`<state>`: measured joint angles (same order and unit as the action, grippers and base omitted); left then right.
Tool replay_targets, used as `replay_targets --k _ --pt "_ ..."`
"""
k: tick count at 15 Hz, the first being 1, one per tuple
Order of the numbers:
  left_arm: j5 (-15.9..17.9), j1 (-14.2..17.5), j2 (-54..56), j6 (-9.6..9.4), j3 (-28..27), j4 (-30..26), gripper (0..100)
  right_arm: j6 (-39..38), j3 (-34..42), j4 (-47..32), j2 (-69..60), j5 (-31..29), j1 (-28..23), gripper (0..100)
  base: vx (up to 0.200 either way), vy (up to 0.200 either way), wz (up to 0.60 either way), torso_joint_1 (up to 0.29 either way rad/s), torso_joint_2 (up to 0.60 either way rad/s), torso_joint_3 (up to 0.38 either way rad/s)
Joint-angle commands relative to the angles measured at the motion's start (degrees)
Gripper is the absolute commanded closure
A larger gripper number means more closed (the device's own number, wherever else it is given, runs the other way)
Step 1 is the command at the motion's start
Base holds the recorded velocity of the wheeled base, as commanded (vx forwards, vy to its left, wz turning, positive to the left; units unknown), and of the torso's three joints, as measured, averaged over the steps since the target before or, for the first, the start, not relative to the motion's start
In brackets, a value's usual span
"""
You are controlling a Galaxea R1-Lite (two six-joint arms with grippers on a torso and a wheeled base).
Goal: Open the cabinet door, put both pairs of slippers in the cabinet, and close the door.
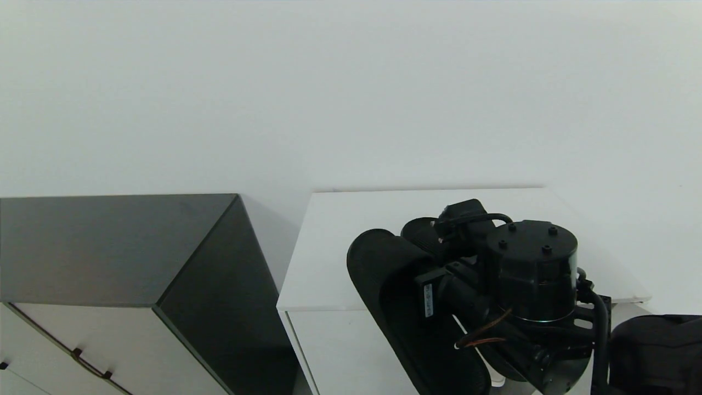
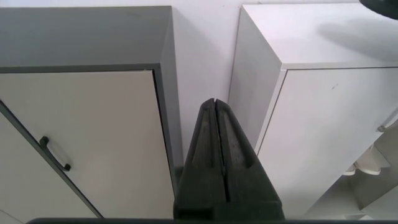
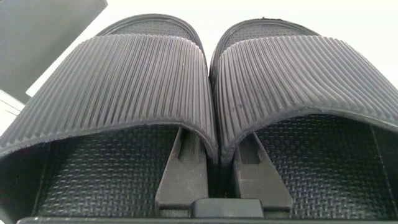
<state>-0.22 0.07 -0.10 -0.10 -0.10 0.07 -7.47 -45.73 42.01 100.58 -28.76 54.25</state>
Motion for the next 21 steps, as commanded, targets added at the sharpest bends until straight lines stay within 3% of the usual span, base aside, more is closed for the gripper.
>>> replay_targets --k 1,14,18,21 --pt "-0.04 0.01 0.01 0.10 0.01 0.01 100 0.00 -0.06 0.00 0.40 -0.07 0.42 100 0.000 0.000 0.00 0.000 0.00 0.000" --pt "-0.04 0.01 0.01 0.19 0.01 0.01 100 -0.35 0.29 1.06 1.63 0.37 0.95 100 -0.200 0.000 0.00 0.001 0.00 0.004" --pt "-0.04 0.01 0.01 0.19 0.01 0.01 100 -0.35 0.99 1.32 1.46 0.81 0.86 100 0.000 0.000 0.00 0.000 0.00 0.000" --pt "-0.04 0.01 0.01 0.19 0.01 0.01 100 -0.26 3.10 3.43 1.46 4.50 -0.72 100 0.000 0.000 0.00 0.000 0.00 0.000"
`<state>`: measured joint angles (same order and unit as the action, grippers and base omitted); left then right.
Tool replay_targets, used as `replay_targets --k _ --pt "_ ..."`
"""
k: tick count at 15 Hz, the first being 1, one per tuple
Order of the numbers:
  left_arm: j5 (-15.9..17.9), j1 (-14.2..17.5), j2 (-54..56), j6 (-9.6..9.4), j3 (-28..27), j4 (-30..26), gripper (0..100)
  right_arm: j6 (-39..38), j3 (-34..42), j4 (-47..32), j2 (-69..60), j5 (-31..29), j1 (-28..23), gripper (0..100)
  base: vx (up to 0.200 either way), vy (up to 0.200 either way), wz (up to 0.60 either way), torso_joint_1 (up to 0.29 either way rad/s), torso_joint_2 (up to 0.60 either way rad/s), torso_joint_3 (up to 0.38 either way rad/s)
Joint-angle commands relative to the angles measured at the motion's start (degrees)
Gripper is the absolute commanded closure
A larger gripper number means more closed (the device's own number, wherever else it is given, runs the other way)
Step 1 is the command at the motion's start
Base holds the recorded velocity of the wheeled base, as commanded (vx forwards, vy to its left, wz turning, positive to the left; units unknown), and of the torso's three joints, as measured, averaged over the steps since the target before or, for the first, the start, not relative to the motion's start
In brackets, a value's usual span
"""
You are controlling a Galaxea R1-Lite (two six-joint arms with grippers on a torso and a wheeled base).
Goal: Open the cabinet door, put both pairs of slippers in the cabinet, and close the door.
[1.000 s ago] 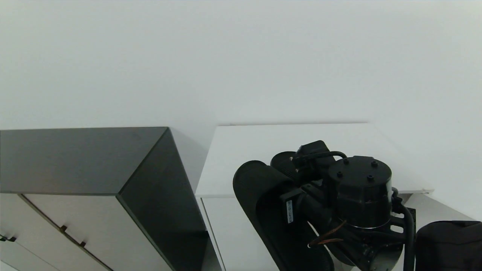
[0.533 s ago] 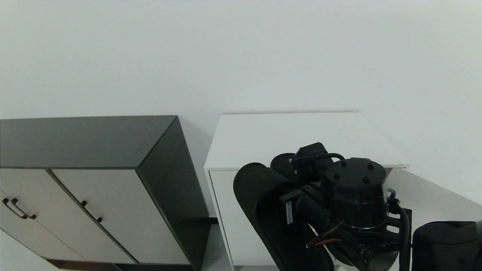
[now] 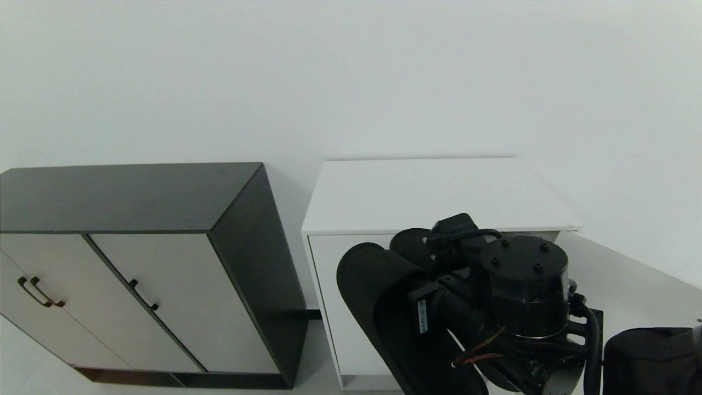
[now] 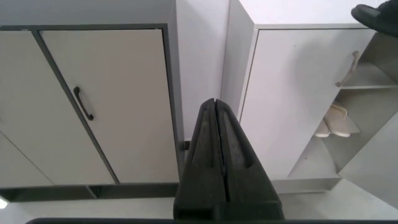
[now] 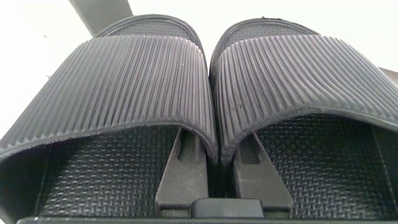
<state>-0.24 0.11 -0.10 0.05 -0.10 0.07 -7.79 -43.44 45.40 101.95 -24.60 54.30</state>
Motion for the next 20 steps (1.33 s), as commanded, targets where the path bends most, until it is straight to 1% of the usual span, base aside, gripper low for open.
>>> replay_targets --k 1,3,4,7,16,20 --pt "-0.02 -0.02 0.01 0.04 0.01 0.01 100 0.32 1.86 3.65 0.35 1.66 -1.39 100 0.000 0.000 0.00 0.000 0.00 0.000" --pt "-0.02 -0.02 0.01 0.04 0.01 0.01 100 1.20 3.36 7.95 0.97 3.07 -2.35 100 0.000 0.000 0.00 0.000 0.00 0.000" --pt "-0.02 -0.02 0.01 0.04 0.01 0.01 100 2.08 4.15 8.92 1.06 3.51 -2.62 100 0.000 0.000 0.00 0.000 0.00 0.000" --pt "0.07 -0.02 0.01 0.04 0.01 0.01 100 2.16 4.59 10.15 0.88 5.18 -2.62 100 0.000 0.000 0.00 0.000 0.00 0.000" --pt "0.07 -0.02 0.01 -0.22 0.01 0.01 100 3.92 5.99 10.15 0.97 5.18 -2.53 100 0.000 0.000 0.00 0.000 0.00 0.000" --pt "0.07 -0.02 0.01 -0.22 0.01 0.01 100 3.92 6.08 10.15 0.97 5.26 -2.53 100 0.000 -0.200 0.00 0.004 0.00 0.005"
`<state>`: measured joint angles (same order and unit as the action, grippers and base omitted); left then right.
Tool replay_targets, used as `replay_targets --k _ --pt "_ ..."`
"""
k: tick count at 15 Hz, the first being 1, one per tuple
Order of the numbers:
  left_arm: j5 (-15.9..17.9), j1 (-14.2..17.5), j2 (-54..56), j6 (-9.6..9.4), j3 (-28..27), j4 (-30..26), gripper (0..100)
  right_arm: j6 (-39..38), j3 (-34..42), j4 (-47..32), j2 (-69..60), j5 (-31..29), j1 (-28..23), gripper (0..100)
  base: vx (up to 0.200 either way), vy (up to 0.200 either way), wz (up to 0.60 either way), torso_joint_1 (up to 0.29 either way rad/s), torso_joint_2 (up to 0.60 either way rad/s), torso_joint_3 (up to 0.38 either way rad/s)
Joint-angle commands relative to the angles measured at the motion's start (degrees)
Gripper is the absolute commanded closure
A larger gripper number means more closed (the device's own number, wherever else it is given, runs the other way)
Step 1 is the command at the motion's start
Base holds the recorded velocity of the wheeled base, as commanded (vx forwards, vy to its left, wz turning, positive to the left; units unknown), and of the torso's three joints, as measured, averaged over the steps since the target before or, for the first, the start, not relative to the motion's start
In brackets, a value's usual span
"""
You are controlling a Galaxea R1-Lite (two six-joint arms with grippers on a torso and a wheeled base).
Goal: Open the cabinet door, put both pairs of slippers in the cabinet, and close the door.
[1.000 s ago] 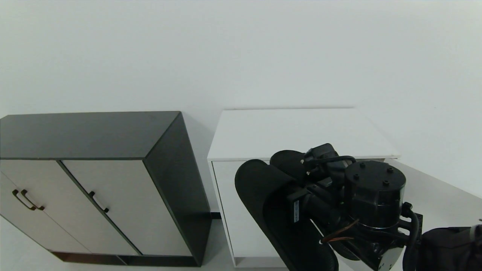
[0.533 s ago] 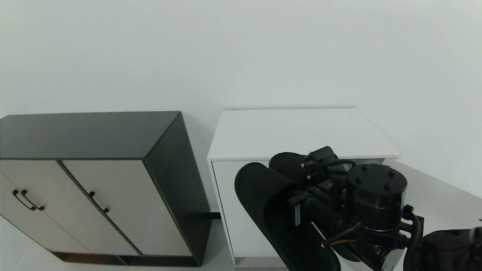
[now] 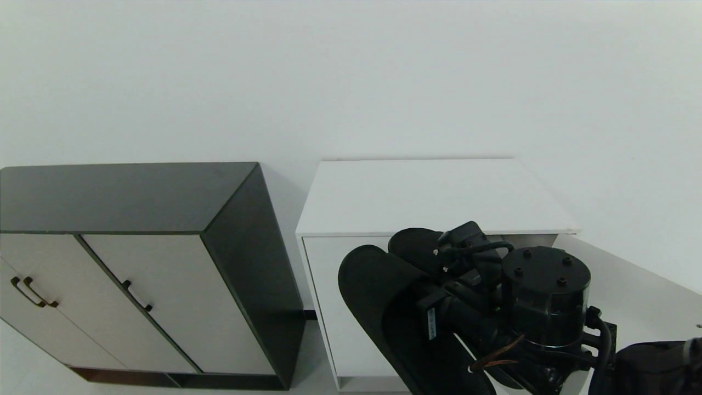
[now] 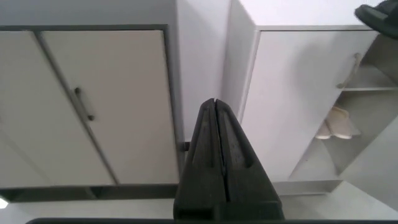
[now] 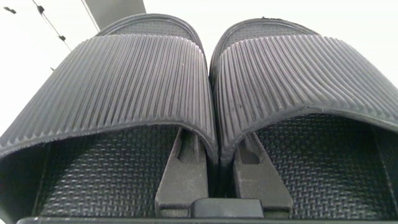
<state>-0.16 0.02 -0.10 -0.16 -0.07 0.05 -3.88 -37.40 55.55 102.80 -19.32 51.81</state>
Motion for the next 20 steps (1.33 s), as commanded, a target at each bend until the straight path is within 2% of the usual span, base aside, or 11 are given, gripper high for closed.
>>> replay_targets --k 1,12,20 --pt "-0.02 0.06 0.01 -0.02 -0.01 0.04 100 0.01 0.05 -0.01 0.12 -0.01 -0.04 100 0.000 -0.200 0.00 0.017 0.00 -0.002" --pt "-0.02 0.06 0.01 -0.02 -0.01 0.04 100 -0.08 0.49 0.17 -0.15 -0.01 -0.13 100 0.000 -0.200 0.00 0.001 0.00 0.003" --pt "-0.02 0.06 0.01 0.07 -0.01 0.04 100 0.10 1.28 1.93 -0.06 0.60 -0.13 100 0.000 0.000 0.00 0.000 0.00 0.000"
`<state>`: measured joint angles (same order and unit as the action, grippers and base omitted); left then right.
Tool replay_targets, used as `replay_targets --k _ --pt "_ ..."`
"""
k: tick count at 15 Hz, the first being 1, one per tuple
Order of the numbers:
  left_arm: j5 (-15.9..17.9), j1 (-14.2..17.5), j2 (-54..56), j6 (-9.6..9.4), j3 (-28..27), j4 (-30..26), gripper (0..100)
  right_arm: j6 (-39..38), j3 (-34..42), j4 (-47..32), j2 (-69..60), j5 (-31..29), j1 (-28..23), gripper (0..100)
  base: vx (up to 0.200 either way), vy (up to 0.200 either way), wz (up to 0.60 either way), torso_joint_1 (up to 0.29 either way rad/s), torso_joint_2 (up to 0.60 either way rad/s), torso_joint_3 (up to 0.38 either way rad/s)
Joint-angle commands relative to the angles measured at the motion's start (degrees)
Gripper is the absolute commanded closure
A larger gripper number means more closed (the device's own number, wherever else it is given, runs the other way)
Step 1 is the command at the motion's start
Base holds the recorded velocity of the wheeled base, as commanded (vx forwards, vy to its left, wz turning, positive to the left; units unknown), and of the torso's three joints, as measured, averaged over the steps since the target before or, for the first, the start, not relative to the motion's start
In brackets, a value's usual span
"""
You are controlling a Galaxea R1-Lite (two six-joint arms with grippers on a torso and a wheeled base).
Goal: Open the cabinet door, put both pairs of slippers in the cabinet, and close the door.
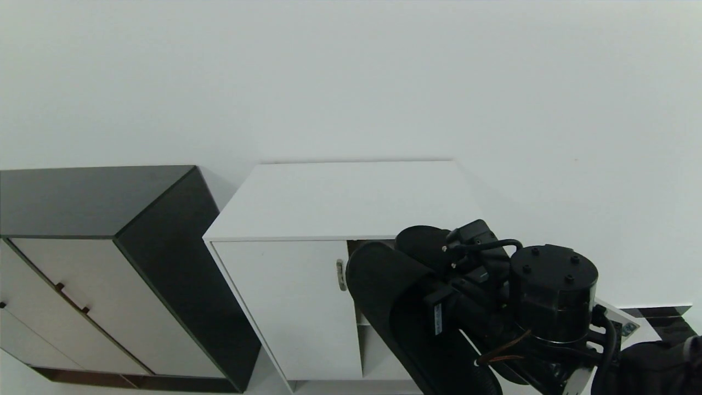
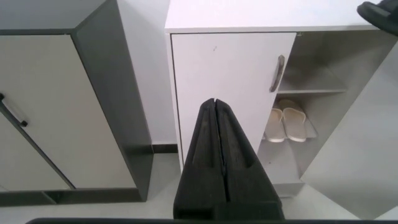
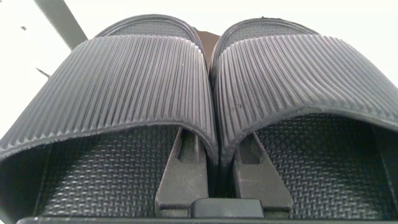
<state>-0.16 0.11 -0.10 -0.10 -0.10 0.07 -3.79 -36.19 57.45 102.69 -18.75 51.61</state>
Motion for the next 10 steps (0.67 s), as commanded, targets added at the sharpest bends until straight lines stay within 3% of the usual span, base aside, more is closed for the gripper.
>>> replay_targets --k 1,10 --pt "-0.02 -0.02 0.01 0.01 0.01 0.01 100 0.01 0.07 0.03 0.05 0.12 0.06 100 0.000 0.000 0.00 0.000 0.00 0.000" --pt "-0.02 -0.02 0.01 0.10 0.01 0.01 100 0.01 0.16 0.03 0.05 0.12 0.06 100 0.000 0.000 0.00 0.000 0.00 0.000"
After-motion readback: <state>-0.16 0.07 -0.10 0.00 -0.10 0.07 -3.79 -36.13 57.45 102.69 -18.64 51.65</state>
